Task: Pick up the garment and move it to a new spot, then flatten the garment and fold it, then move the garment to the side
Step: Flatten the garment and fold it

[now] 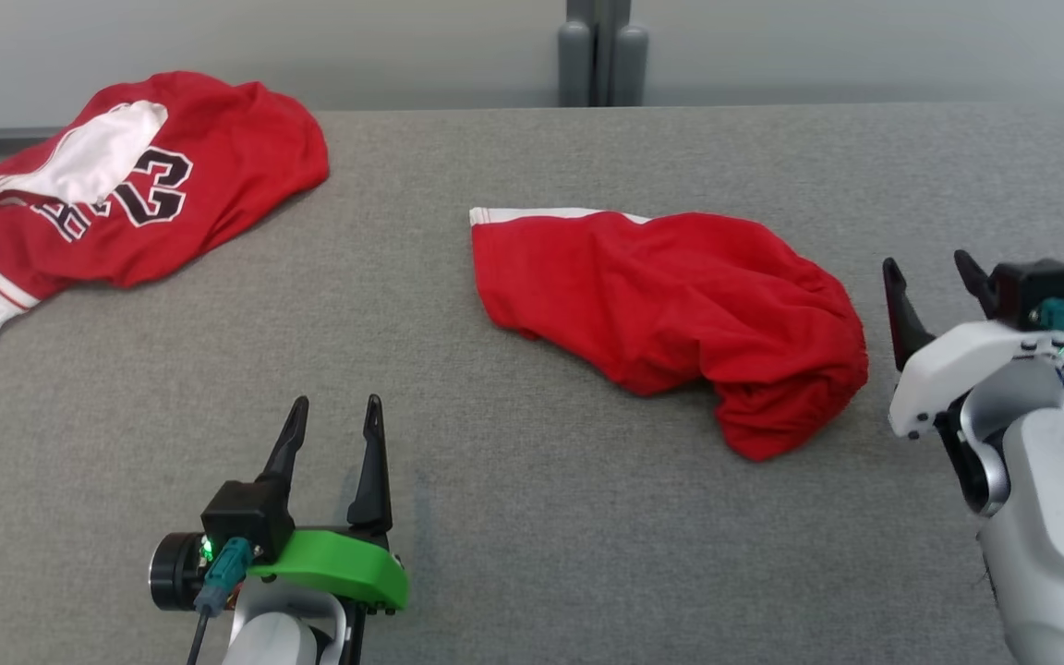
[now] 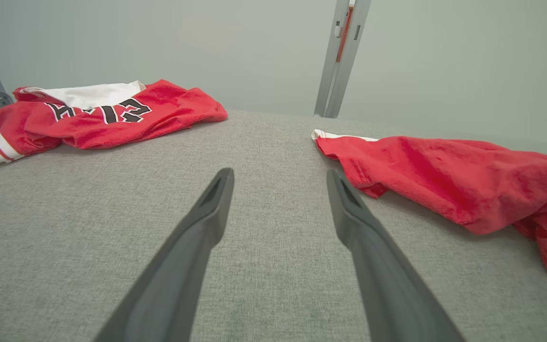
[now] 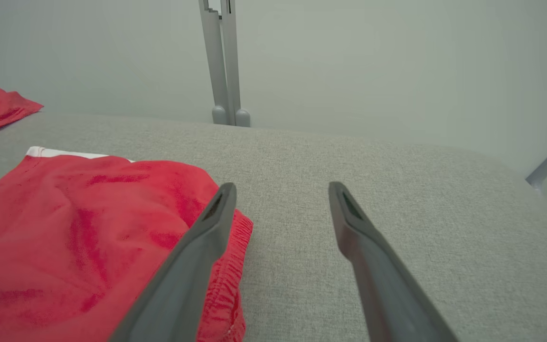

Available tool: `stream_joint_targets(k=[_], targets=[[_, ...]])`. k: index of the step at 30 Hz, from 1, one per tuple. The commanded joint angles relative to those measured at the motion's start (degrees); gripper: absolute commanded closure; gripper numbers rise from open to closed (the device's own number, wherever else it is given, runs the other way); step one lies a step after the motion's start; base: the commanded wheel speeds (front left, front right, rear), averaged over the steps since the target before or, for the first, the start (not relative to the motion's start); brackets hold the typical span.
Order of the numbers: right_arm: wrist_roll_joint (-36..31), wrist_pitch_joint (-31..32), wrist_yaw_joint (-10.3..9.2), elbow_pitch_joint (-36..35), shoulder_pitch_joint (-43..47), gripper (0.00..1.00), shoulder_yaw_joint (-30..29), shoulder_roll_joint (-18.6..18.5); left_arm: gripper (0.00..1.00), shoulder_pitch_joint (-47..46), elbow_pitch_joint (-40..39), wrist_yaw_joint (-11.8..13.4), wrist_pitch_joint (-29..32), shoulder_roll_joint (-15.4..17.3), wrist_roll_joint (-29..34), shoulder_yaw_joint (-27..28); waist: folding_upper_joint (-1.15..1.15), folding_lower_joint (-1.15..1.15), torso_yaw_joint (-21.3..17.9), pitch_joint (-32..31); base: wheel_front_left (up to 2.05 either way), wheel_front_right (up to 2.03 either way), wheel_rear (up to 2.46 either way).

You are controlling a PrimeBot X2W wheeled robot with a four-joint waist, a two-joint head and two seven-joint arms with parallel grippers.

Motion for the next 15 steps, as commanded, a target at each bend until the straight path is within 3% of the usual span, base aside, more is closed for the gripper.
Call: stream_joint_targets(k=[1,8,14,15], targets=[[0.81,2.16,0.01,1.8,-1.89,0.0,0.27,-1.02,0.0,-1.26,-0.23,0.25,-0.03,0.08,-0.44,-0.28,0.0,0.0,4.11,3.74,0.0,0.0,0.0],[8.4,12.98,0.01,11.68,-8.53,0.0,5.25,-5.41,0.0,-2.07,-1.42,1.59,-0.03,0.07,-1.45,-1.32,0.0,0.0,9.0,6.51,0.0,0.0,0.0],[13.8,18.97,0.01,16.29,-9.84,0.0,8.83,-6.96,0.0,-1.68,-1.41,2.24,-0.04,0.07,-1.97,-1.46,0.0,0.0,10.31,6.2,0.0,0.0,0.0],[14.47,19.11,0.01,16.53,-9.91,0.2,9.16,-6.96,0.0,-1.68,-1.34,2.33,-0.04,0.07,-2.03,-1.47,0.0,0.0,10.32,6.04,0.0,0.0,0.0]])
